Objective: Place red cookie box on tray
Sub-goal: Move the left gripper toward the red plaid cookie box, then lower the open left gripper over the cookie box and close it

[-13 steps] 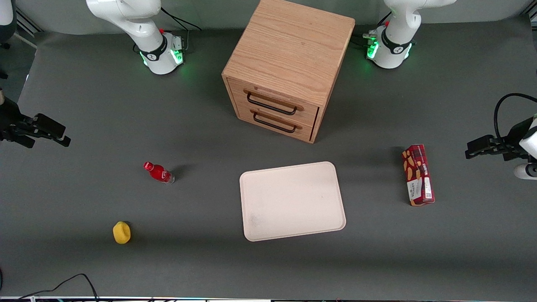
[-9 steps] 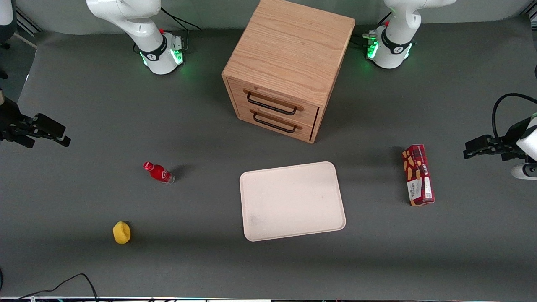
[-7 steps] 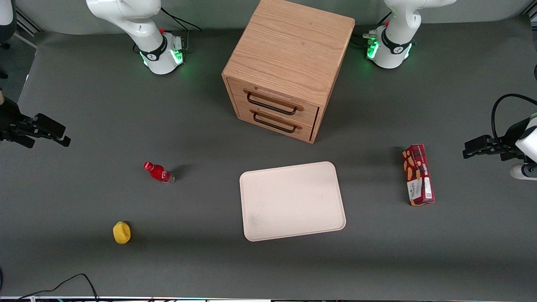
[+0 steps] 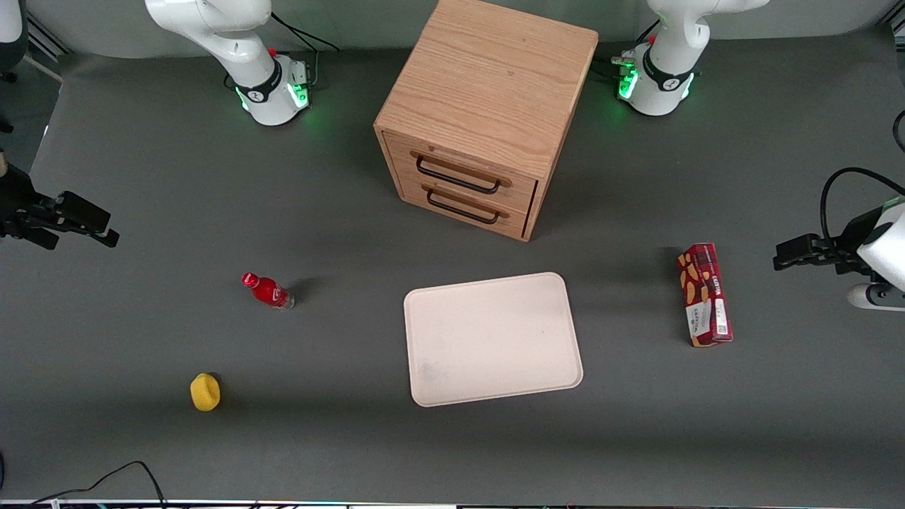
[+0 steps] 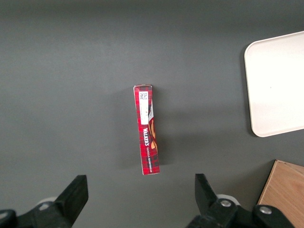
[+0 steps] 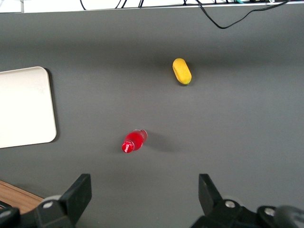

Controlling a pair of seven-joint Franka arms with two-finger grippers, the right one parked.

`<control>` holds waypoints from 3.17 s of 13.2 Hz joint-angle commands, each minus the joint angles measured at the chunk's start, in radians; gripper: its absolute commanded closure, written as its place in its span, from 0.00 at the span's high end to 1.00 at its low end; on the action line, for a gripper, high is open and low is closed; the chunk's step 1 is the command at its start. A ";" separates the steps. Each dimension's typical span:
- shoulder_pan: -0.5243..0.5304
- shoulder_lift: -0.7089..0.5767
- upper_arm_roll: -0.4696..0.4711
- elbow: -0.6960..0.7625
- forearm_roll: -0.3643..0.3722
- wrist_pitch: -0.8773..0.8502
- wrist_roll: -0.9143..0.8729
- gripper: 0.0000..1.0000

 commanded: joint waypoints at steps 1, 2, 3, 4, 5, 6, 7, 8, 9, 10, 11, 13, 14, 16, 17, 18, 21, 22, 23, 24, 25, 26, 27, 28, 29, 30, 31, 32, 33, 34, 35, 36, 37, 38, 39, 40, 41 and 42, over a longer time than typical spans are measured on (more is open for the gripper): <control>-0.015 -0.004 0.007 0.001 -0.003 -0.013 0.017 1.00; -0.015 -0.001 0.009 0.001 -0.003 -0.013 0.017 1.00; -0.017 0.002 0.009 0.001 -0.003 -0.013 0.015 1.00; -0.017 0.002 0.009 0.001 -0.003 -0.013 0.017 1.00; -0.015 0.002 0.007 0.001 -0.003 -0.013 0.017 1.00; -0.015 0.002 0.007 0.001 -0.003 -0.013 0.017 1.00; -0.015 0.003 0.009 0.001 -0.003 -0.013 0.017 1.00; -0.015 0.003 0.009 0.000 -0.001 -0.013 0.017 1.00; -0.017 0.003 0.009 0.000 -0.001 -0.013 0.017 1.00; -0.017 0.005 0.009 -0.002 -0.001 -0.013 0.017 1.00; -0.017 0.005 0.009 -0.002 -0.001 -0.013 0.017 1.00; -0.015 0.008 0.009 -0.003 -0.001 -0.013 0.017 1.00; -0.017 0.018 0.009 -0.005 -0.001 -0.013 0.017 1.00; -0.015 0.041 0.009 -0.011 0.000 -0.011 0.015 1.00; -0.012 0.045 0.009 -0.022 0.000 -0.004 0.017 1.00; -0.014 0.046 0.009 -0.040 0.000 0.012 0.015 1.00; -0.009 0.045 0.009 -0.123 0.003 0.085 0.017 1.00; -0.009 0.045 0.009 -0.152 0.005 0.114 0.017 1.00; -0.003 0.043 0.009 -0.172 0.005 0.131 0.018 1.00; -0.003 0.042 0.009 -0.184 0.005 0.137 0.034 1.00; -0.003 0.042 0.009 -0.193 0.005 0.144 0.037 1.00; -0.002 0.040 0.009 -0.206 0.005 0.153 0.040 1.00; 0.002 0.040 0.009 -0.213 0.005 0.171 0.054 1.00; 0.003 0.042 0.009 -0.226 0.005 0.188 0.061 1.00; 0.005 0.049 0.009 -0.233 0.005 0.206 0.061 1.00; 0.005 0.074 0.009 -0.236 0.005 0.241 0.061 1.00; 0.003 0.098 0.009 -0.241 0.005 0.274 0.061 1.00; 0.003 0.121 0.009 -0.242 0.003 0.304 0.061 1.00; -0.001 0.146 0.010 -0.252 0.005 0.344 0.061 1.00; -0.005 0.163 0.010 -0.273 0.005 0.404 0.060 1.00; -0.003 0.173 0.009 -0.308 0.005 0.471 0.060 1.00; -0.003 0.187 0.009 -0.340 0.005 0.543 0.060 1.00; -0.008 0.210 0.010 -0.354 0.005 0.580 0.051 1.00; -0.014 0.239 0.010 -0.361 0.005 0.590 0.046 0.85; -0.014 0.258 0.010 -0.377 0.005 0.605 0.046 0.65; -0.012 0.258 0.010 -0.397 0.005 0.639 0.046 0.49; -0.012 0.256 0.010 -0.405 0.005 0.642 0.046 0.32; -0.012 0.255 0.010 -0.404 0.005 0.632 0.045 0.03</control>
